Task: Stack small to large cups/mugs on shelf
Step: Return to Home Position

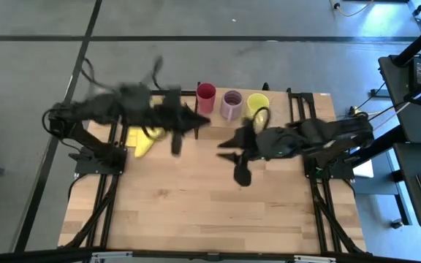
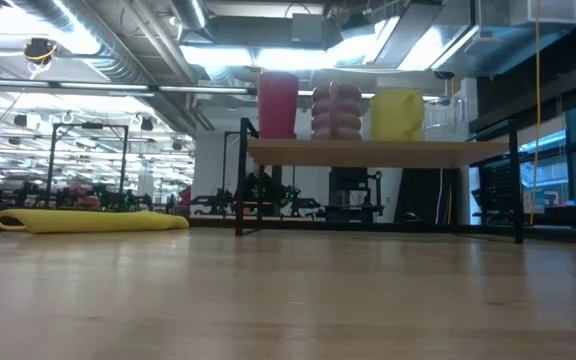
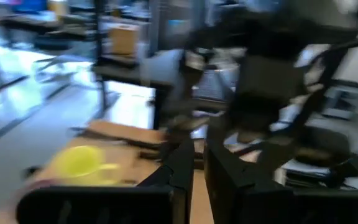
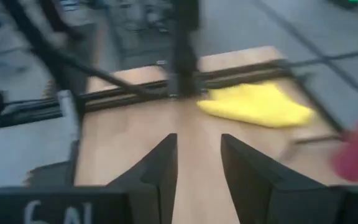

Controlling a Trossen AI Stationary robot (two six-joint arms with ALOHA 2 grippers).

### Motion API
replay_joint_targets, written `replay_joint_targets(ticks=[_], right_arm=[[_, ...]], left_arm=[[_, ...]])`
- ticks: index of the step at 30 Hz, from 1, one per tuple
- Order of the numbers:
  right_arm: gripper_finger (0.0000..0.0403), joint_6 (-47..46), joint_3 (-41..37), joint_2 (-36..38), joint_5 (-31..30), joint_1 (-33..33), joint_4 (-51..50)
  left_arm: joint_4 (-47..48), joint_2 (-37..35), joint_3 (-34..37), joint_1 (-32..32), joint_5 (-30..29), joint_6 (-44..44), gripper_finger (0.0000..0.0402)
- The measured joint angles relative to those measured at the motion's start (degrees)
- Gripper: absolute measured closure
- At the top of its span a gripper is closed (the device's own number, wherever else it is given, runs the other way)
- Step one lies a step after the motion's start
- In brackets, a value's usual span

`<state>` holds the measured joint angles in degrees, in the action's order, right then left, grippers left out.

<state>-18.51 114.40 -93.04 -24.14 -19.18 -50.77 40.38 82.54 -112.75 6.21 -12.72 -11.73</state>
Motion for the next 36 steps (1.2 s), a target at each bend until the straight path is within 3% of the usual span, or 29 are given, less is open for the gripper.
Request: replay_joint_targets(ticks=[4, 7, 12, 15, 19, 22, 29, 36], right_arm=[[0.0279, 2.78, -19.24, 6.06, 15.15, 2.47, 23.59], [0.0279, 0.63, -31.61, 15.08, 22.06, 4.72, 28.78], [0.0279, 0.0, -47.94, 34.93, 19.2, 5.52, 33.8], [0.0279, 1.71, -57.84, 45.3, 18.57, 5.42, 42.4], [0.0279, 5.47, -71.22, 55.15, 17.72, 5.39, 51.98], [0.0279, 4.69, -79.44, 60.23, 15.14, 5.33, 54.86], [0.0279, 7.0, -92.21, 69.39, 9.74, 5.35, 58.1], [0.0279, 8.08, -102.6, 80.05, 6.55, 5.49, 66.14]], left_arm=[[-16.39, -4.81, 17.33, 3.47, -0.31, -2.03, 0.0372], [-27.5, -11.96, 30.22, 4.29, -3.0, -4.43, 0.0372], [-35.98, -27.71, 48.22, 4.51, -7.83, -4.67, 0.0372], [-45.23, -36.09, 59.21, 4.85, -6.84, -2.91, 0.0372], [-51.22, -45.81, 72.46, 5.97, -7.23, -0.86, 0.0372], [-53.81, -52.12, 80.82, 5.97, -10.29, -5.13, 0.0372], [-53.71, -65.36, 95.4, 5.97, -14.87, -11.38, 0.0372], [-46.32, -75.95, 102.38, 5.97, -15.67, -9.17, 0.0372]])
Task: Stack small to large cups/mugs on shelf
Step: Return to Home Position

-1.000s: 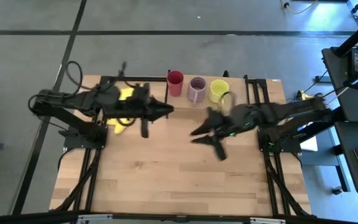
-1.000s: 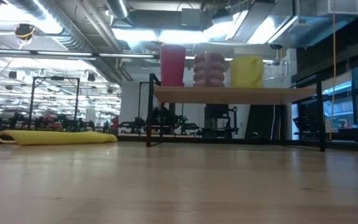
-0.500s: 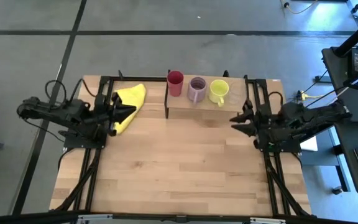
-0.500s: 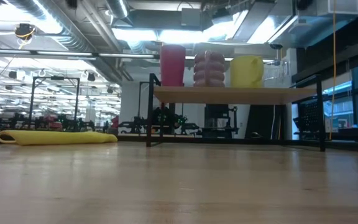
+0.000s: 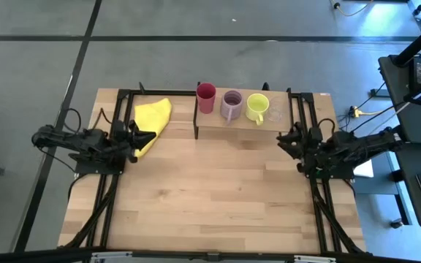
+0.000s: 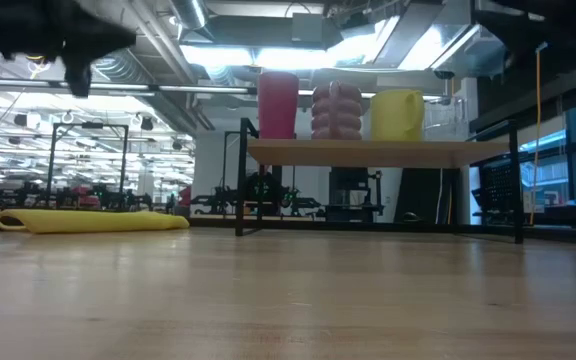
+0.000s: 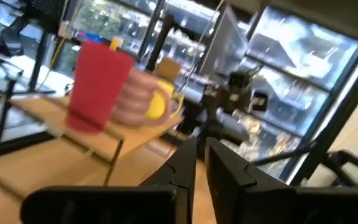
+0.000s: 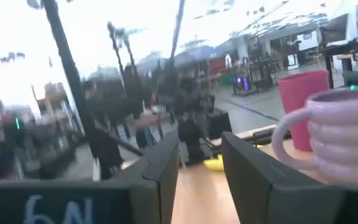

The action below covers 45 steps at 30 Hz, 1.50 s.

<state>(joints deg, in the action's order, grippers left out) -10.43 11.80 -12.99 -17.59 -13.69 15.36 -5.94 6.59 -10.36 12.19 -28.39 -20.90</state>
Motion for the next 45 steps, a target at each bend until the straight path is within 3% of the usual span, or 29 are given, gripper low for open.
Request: replay_joint_targets(ticks=[7, 13, 45], right_arm=[[0.0279, -5.9, -11.43, 12.86, 3.69, 0.0, 3.87], [0.0279, -5.84, -10.67, 11.58, 3.78, 0.0, -6.42], [0.0279, -5.77, -10.61, 11.45, 3.71, 0.0, -10.11]], left_arm=[[15.66, -6.47, 1.9, 0.0, -5.17, -4.35, 0.0372], [21.03, -5.57, 2.0, 0.0, -2.27, 0.42, 0.0372], [20.51, -5.55, 1.94, 0.0, -2.05, 0.99, 0.0372]])
